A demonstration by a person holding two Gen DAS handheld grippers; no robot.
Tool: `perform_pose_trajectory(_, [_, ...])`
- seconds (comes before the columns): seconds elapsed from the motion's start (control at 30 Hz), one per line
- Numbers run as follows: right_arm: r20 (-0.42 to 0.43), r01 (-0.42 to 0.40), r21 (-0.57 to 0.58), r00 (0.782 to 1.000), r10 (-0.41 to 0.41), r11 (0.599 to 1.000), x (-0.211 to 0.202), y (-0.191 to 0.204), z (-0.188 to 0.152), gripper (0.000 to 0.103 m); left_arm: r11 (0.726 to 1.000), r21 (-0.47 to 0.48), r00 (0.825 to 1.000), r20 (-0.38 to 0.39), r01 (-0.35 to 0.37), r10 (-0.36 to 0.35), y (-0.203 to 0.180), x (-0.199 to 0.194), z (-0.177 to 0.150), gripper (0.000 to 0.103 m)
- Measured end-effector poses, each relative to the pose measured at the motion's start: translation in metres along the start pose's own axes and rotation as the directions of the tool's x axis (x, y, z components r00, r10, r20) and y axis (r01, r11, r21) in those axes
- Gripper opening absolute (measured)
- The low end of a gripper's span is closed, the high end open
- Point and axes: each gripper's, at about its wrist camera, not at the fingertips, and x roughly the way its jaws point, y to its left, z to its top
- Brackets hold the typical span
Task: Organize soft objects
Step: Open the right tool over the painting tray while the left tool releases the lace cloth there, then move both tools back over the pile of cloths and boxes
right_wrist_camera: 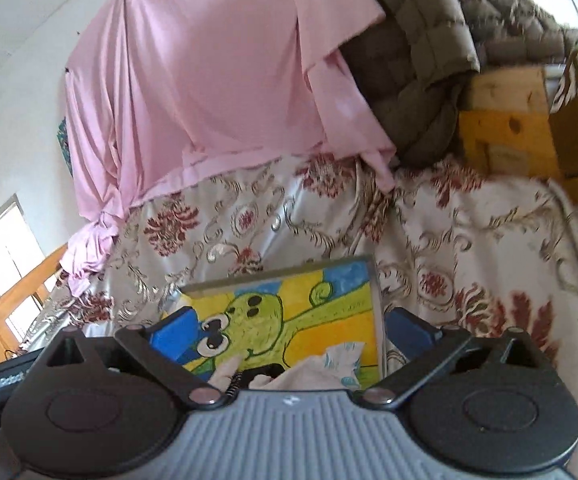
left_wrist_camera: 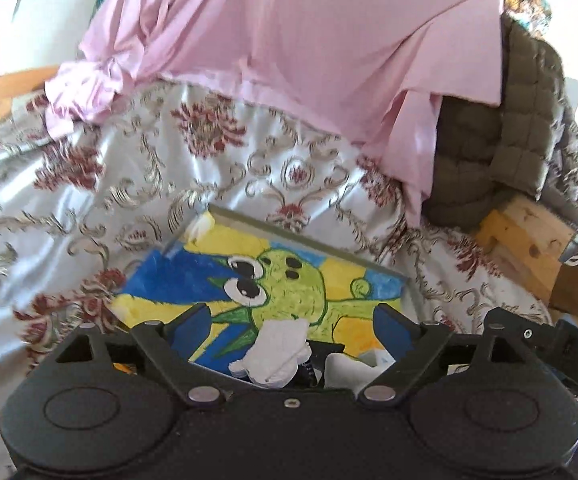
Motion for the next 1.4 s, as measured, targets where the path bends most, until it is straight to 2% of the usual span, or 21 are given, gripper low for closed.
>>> perform_pose_trajectory(0.27, [0.068, -0.002, -0.091, 0.998, 0.008, 0.996, -0.06, 0.024, -0.005, 0.103, 1.0, 0.003, 0.997, 0.079, -0.007, 0.007, 0.0, -0.072, -0.007, 0.098])
perform_pose_trajectory(0.47, [0.086, 0.007, -0.147, 0.996, 0.006, 0.989, -0.099, 0.04, -0.026, 0.103, 1.0, -0.01, 0.993, 0.113, -0.023, 0.024, 0.007, -0.116, -0.019, 0.102])
perform_pose_trajectory(0.83, [0.101, 0.015, -0.161, 0.995, 0.002, 0.987, -0.15, 0.047, -0.072, 0.103, 0.998, 0.029, 0.988, 0.142, -0.056, 0.052, 0.026, -0.175, -0.059, 0.102])
perform_pose_trajectory(1.13, [0.044, 0.024, -0.174, 0.999, -0.017, 0.984, -0.153, 0.052, -0.1, 0.103, 0.989, 0.102, 0.985, 0.144, -0.109, 0.094, 0.042, -0.196, -0.088, 0.102])
perform_pose_trajectory(1.4, [0.006, 0.029, -0.265, 1.0, -0.028, 0.964, -0.136, 0.068, -0.124, 0.103, 0.977, 0.153, 0.983, 0.128, -0.147, 0.128, 0.055, -0.191, -0.106, 0.102])
